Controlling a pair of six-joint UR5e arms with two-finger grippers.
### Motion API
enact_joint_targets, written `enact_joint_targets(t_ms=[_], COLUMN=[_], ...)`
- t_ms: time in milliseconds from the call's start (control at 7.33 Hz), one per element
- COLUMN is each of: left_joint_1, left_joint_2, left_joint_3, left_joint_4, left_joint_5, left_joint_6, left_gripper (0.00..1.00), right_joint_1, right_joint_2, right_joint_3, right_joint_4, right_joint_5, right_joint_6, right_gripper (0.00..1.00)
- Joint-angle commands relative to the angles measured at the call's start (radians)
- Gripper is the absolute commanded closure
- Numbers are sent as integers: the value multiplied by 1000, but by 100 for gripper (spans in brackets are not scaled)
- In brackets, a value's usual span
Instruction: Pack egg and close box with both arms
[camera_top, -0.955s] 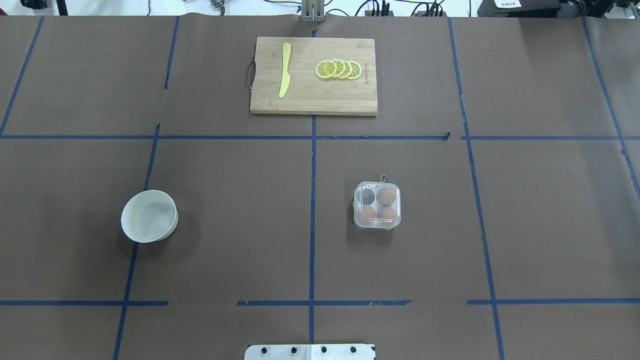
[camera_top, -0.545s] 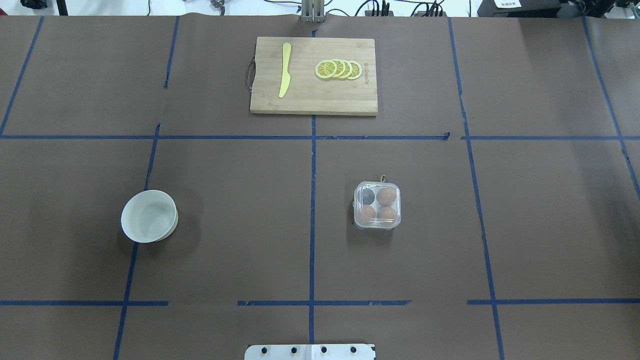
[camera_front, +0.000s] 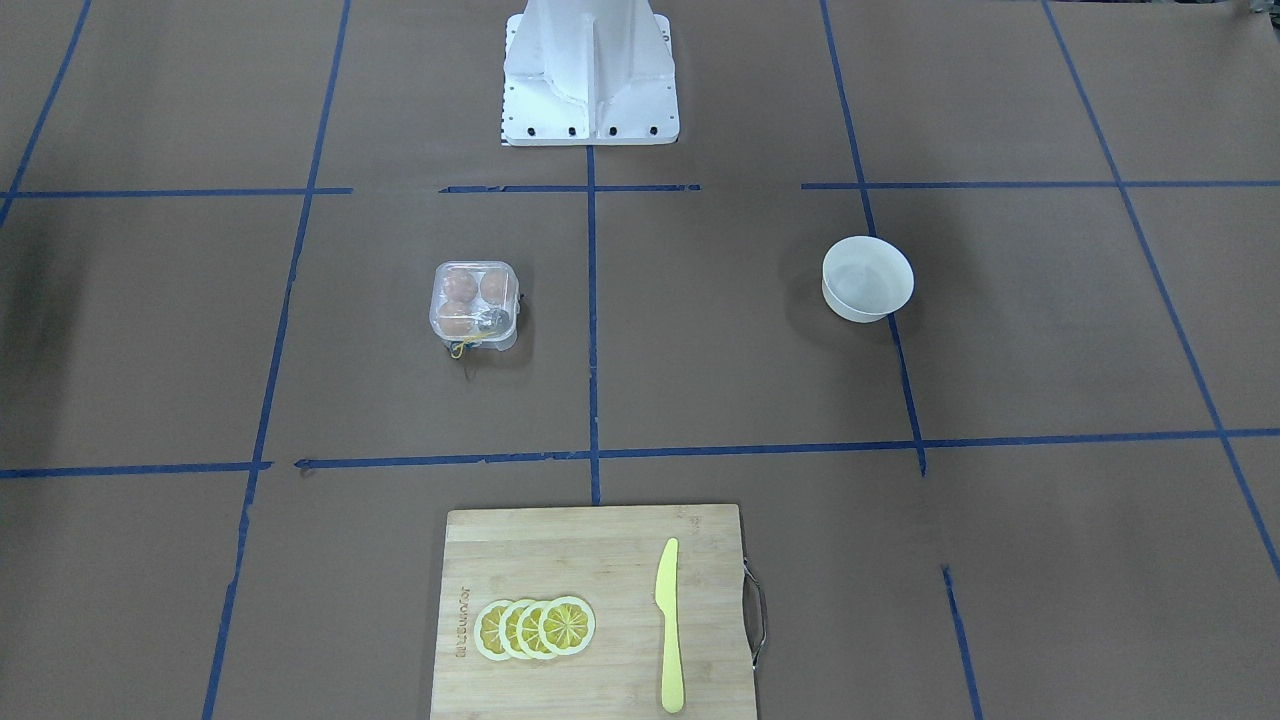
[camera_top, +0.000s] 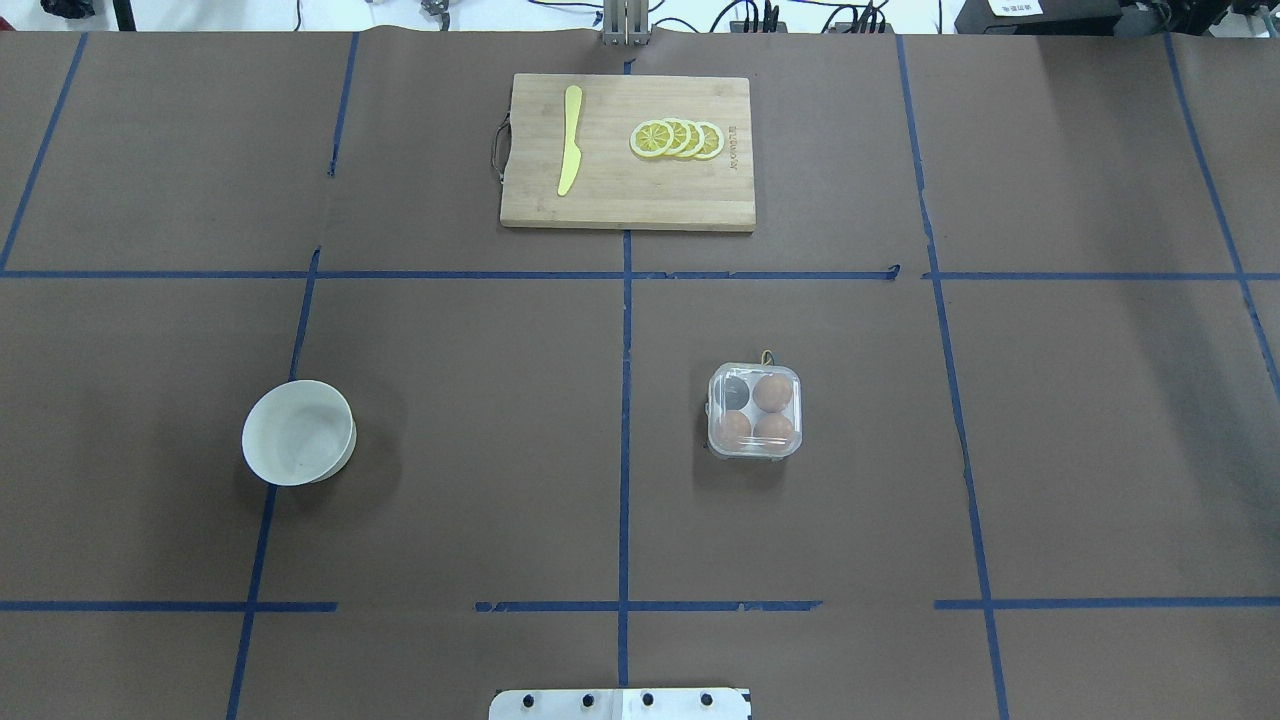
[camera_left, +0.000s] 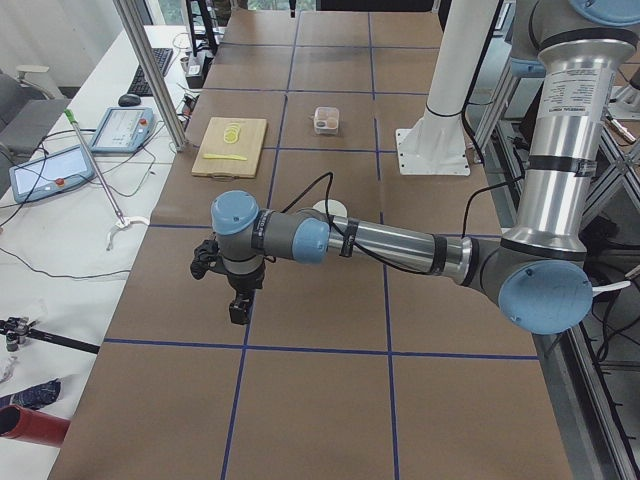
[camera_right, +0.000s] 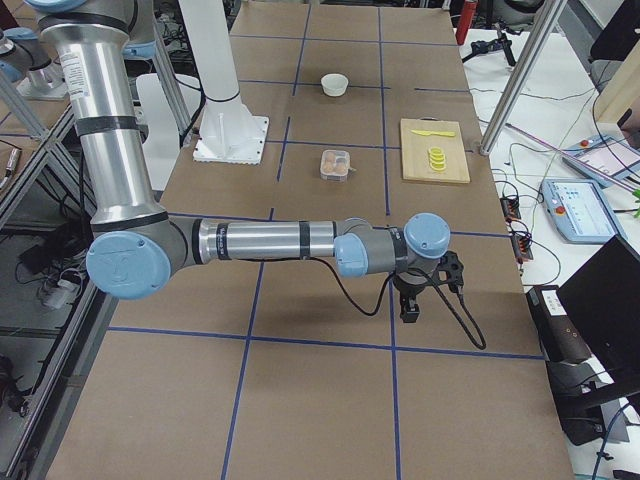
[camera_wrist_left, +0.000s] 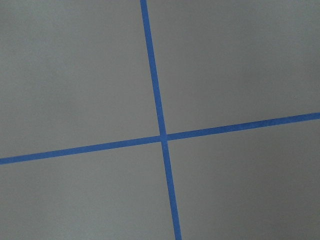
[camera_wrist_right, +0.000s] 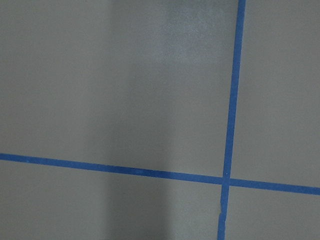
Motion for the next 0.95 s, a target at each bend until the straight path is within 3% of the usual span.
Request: enact_joint_targets(t_ms=[0,818], left_joint_1=[-1,-81], left_joint_2=[1,1], left_joint_3=[-3,25], left_joint_4=[2,54], left_joint_5=[4,1], left_joint_6=[2,104], left_gripper=[0,0], right_joint_1=[-5,-5], right_joint_2=[-2,-13], right_joint_3=[5,0], right_joint_4=[2,2], right_joint_5=[-5,11], right_joint_6=[12,6], right_gripper=[0,0])
